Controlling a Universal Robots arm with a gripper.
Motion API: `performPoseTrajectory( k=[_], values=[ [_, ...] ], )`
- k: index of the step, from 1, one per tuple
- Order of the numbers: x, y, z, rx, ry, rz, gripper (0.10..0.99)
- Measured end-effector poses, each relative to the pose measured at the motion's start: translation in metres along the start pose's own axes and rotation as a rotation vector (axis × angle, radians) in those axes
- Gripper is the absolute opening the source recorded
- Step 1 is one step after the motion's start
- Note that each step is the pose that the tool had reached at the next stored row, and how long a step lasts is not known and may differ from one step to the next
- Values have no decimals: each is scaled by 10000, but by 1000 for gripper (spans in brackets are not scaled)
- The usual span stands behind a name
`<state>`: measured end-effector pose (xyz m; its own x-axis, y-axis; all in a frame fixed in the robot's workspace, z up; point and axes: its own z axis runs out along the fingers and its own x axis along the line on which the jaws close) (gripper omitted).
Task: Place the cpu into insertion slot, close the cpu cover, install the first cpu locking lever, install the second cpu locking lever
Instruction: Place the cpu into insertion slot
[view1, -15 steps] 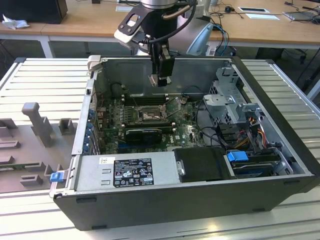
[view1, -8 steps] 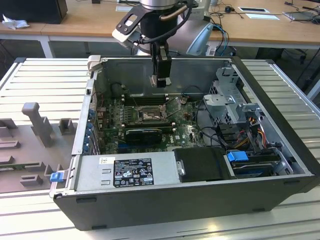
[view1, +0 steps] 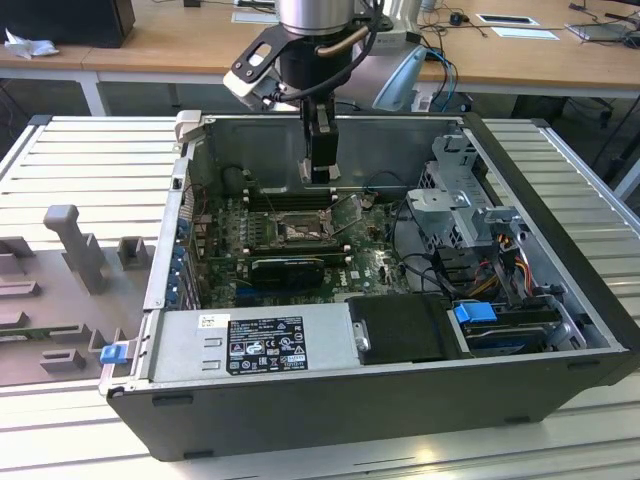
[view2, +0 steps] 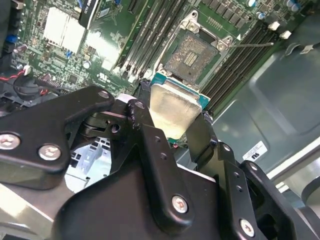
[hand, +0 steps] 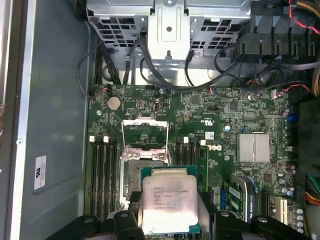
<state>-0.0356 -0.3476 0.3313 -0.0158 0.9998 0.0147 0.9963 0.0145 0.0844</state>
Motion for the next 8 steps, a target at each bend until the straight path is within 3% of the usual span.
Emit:
performPoseTrajectory(
  k=[8],
  values=[
    [-1, -28, 187, -1, -5, 72, 529]
  ],
)
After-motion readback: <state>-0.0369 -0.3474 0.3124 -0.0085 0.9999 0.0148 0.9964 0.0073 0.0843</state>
